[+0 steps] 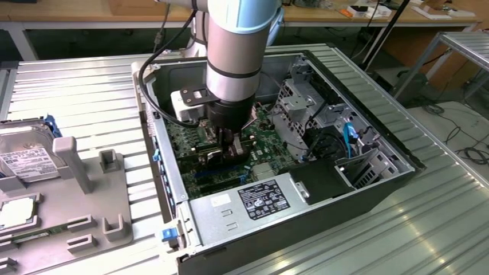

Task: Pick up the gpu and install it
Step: 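Insert the gpu into the slot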

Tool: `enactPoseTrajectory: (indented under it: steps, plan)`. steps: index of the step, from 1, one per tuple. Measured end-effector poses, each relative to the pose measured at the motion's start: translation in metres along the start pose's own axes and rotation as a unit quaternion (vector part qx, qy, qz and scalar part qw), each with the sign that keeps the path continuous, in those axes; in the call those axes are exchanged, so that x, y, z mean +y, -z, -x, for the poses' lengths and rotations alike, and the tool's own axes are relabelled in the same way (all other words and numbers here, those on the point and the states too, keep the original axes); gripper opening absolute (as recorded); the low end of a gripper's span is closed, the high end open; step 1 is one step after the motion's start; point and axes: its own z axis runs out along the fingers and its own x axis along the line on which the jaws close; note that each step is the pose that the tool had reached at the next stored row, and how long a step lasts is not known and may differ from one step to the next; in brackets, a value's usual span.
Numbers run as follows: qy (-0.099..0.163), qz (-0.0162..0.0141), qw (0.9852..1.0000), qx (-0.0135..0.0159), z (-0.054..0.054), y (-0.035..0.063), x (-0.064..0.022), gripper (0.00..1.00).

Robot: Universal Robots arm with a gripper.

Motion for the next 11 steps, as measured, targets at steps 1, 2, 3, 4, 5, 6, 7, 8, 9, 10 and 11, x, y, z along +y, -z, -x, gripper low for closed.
enactPoseTrajectory:
  steps: [1, 2, 3, 4, 5, 6, 7, 8, 9, 10, 11]
  plan:
    - [0.0, 0.0, 1.0, 0.0, 0.0, -0.0001, 0.0, 0.27]
    - [0.0, 0.0, 1.0, 0.0, 0.0, -0.0001, 0.0, 0.27]
    - [0.0, 0.0, 1.0, 0.0, 0.0, -0.0004, 0.0, 0.27]
    - [0.0, 0.0, 1.0, 0.0, 0.0, -0.0009, 0.0, 0.27]
    - [0.0, 0.0, 1.0, 0.0001, 0.0, -0.0017, 0.0, 0.27]
    - [0.0, 0.0, 1.0, 0.0001, 0.0, -0.0024, 0.0, 0.27]
    - [0.0, 0.0001, 1.0, 0.0003, 0.0, -0.0032, 0.0001, 0.27]
    - [0.0, 0.0001, 1.0, 0.0005, 0.0, -0.004, 0.0001, 0.27]
    - [0.0, 0.0002, 1.0, 0.0005, 0.0, -0.0048, 0.0002, 0.27]
    - [0.0, 0.0001, 1.0, 0.0005, 0.0, -0.0064, 0.0002, 0.27]
    - [0.0, 0.0, 1.0, 0.0004, 0.0, -0.0071, 0.0002, 0.27]
